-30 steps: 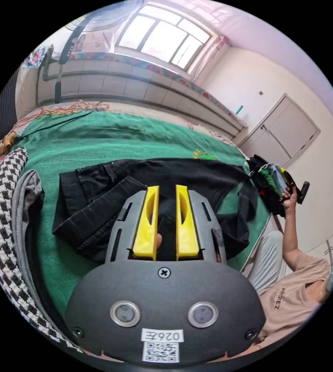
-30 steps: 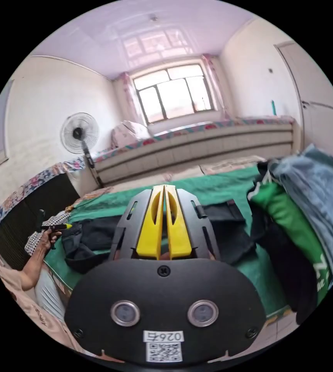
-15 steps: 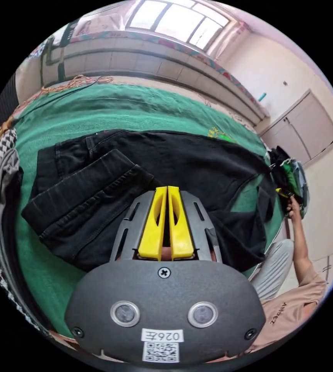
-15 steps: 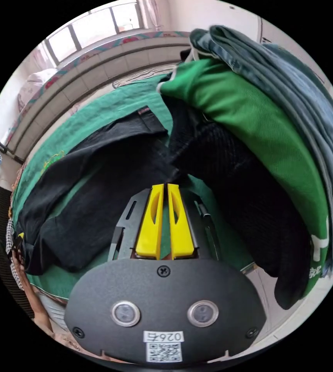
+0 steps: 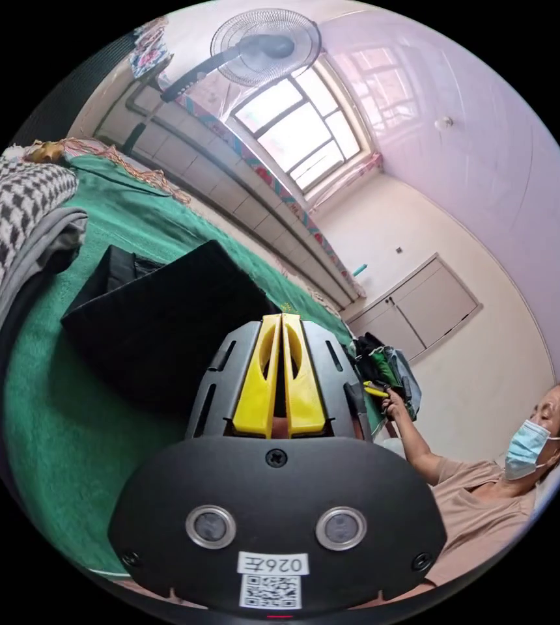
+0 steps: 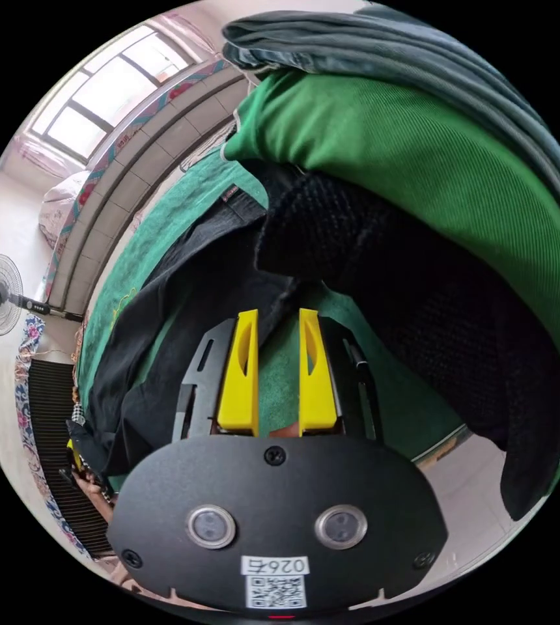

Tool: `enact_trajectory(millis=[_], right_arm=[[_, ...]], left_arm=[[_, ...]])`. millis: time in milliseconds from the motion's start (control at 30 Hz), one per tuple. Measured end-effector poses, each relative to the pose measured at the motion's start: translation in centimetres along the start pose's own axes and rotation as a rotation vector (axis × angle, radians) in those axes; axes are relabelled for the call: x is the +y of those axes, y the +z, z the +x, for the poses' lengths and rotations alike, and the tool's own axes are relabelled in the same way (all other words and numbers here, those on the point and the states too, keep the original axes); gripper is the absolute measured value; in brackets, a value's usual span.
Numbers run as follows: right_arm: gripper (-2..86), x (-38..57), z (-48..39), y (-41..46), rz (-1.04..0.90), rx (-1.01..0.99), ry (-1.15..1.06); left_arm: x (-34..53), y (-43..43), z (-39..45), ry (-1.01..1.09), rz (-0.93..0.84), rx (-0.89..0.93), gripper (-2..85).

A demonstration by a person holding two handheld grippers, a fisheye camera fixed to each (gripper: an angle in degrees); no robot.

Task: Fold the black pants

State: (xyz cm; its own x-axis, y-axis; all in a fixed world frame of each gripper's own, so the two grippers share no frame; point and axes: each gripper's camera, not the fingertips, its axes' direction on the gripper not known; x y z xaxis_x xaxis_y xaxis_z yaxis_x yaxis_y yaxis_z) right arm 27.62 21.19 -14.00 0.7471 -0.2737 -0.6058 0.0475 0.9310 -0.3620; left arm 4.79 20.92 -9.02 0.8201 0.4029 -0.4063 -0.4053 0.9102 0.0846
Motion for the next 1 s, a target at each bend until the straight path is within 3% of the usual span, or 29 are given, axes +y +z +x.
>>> enact_trajectory(millis=[133,267,467,600,800,933,1000], right_arm=[[7.1,0.1,0.8,-0.3,0.021,-0.071,0.026],[6.7,0.4,0.1,-0.2,0.061,-0.082,0.06],[4.3,2.5,-4.8,-4.4,0.286,-0.033,-0.009],[4.9,2.5,-11.2,-2.7,0.207,0.016,-0.204],[10.4,1.0,-15.2,3.3,0.015,-0.059,-0.156],[8.0,1.6,-19.2,3.9,0.062,0.163,-0.209],[6.0,2.4,-22.7,4.1,0.068,0.304,-0.356]], left_arm=[[5.1,-6.3,-0.5,-0.061,0.146,0.099,-0.9],[10.1,-12.0,-0.9,-0.108,0.266,0.049,-0.9],[12.6,-12.5,-3.5,-0.206,0.224,0.072,-0.1],[12.8,-11.9,-3.7,-0.224,0.224,0.048,6.4],[11.8,-9.7,-2.4,-0.195,0.155,-0.149,20.5],[11.3,-6.9,-3.3,-0.208,0.044,-0.141,22.1],[11.5,-6.0,-4.2,-0.226,0.012,-0.025,13.0]])
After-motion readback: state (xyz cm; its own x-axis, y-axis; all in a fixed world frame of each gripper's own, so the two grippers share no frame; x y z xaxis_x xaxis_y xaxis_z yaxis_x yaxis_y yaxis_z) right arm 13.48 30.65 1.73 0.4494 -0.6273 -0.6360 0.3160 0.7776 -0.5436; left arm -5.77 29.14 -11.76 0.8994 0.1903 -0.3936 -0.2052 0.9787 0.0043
